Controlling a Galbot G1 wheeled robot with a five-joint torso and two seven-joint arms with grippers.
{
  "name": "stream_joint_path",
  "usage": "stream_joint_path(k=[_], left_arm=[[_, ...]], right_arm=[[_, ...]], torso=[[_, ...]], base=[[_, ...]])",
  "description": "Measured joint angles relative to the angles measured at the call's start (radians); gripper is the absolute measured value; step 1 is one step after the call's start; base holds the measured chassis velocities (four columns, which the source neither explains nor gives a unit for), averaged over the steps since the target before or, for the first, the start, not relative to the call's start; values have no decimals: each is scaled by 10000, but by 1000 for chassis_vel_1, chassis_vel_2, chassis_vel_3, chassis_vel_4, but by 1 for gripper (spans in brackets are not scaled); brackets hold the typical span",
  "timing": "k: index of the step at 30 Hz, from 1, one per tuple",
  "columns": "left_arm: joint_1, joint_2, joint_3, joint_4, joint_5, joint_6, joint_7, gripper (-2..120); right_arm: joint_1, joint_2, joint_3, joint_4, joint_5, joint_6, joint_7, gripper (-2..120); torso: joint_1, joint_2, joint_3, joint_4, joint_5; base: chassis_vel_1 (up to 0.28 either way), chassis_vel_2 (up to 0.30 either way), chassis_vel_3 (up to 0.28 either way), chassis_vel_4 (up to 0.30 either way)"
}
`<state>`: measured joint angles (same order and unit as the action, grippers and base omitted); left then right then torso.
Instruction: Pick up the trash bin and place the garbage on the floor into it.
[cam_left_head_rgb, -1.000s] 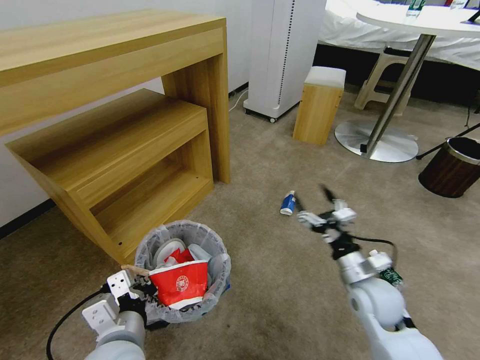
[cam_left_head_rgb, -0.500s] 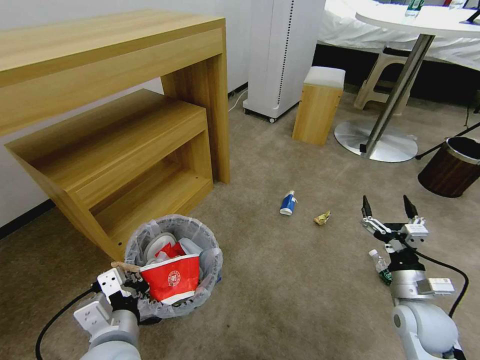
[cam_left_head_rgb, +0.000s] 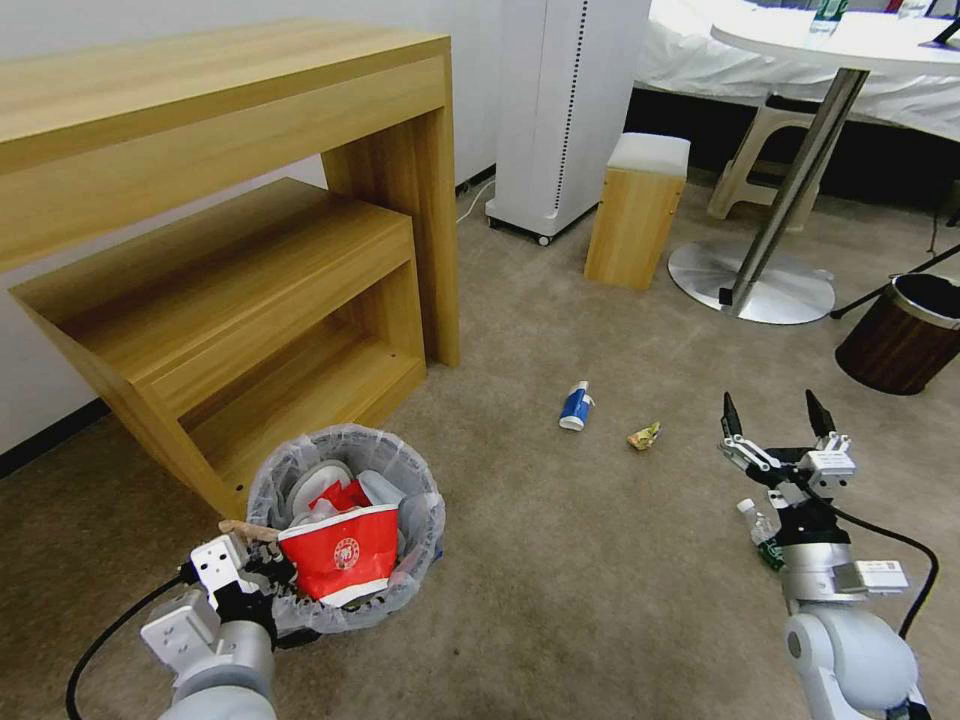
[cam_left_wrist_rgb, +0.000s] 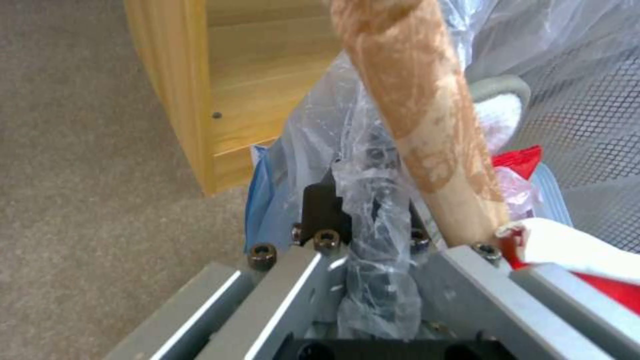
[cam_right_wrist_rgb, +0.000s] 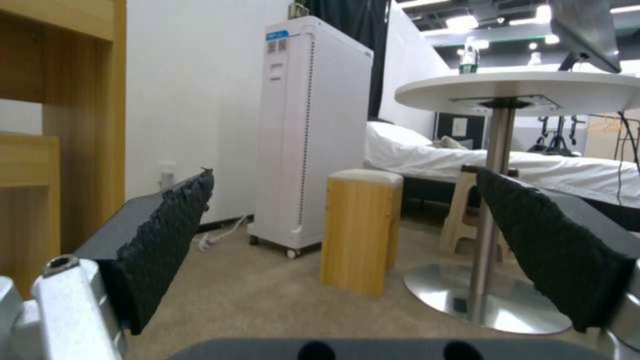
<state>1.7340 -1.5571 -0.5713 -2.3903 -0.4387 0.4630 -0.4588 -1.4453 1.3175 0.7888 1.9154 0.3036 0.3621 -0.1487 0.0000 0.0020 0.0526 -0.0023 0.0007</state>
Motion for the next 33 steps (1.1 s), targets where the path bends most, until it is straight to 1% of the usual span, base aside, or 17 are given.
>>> stream_joint_path(k=[6,12,27,33], left_arm=[[-115,-30,30,202,9,-290,56,1],[-154,-39,29,346,25,-415,97,1],[-154,-71,70,381,66,-474,126,1],[-102,-38,-48,382,9,-570,154,1]], right_arm=[[-78,-17,-72,-44,-126,110,-37,100],[-78,-4,-179,-56,-168,120,-41,100],[-8,-4,-262,-87,-172,133,-43,100],[101,35,-445,-147,-249,106,-43,100]], torso=[[0,0,0,-6,0],[0,0,0,0,0],[0,0,0,0,0],[0,0,0,-1,0]], base=[[-29,-36,-30,-34],[0,0,0,0],[0,0,0,0],[0,0,0,0]])
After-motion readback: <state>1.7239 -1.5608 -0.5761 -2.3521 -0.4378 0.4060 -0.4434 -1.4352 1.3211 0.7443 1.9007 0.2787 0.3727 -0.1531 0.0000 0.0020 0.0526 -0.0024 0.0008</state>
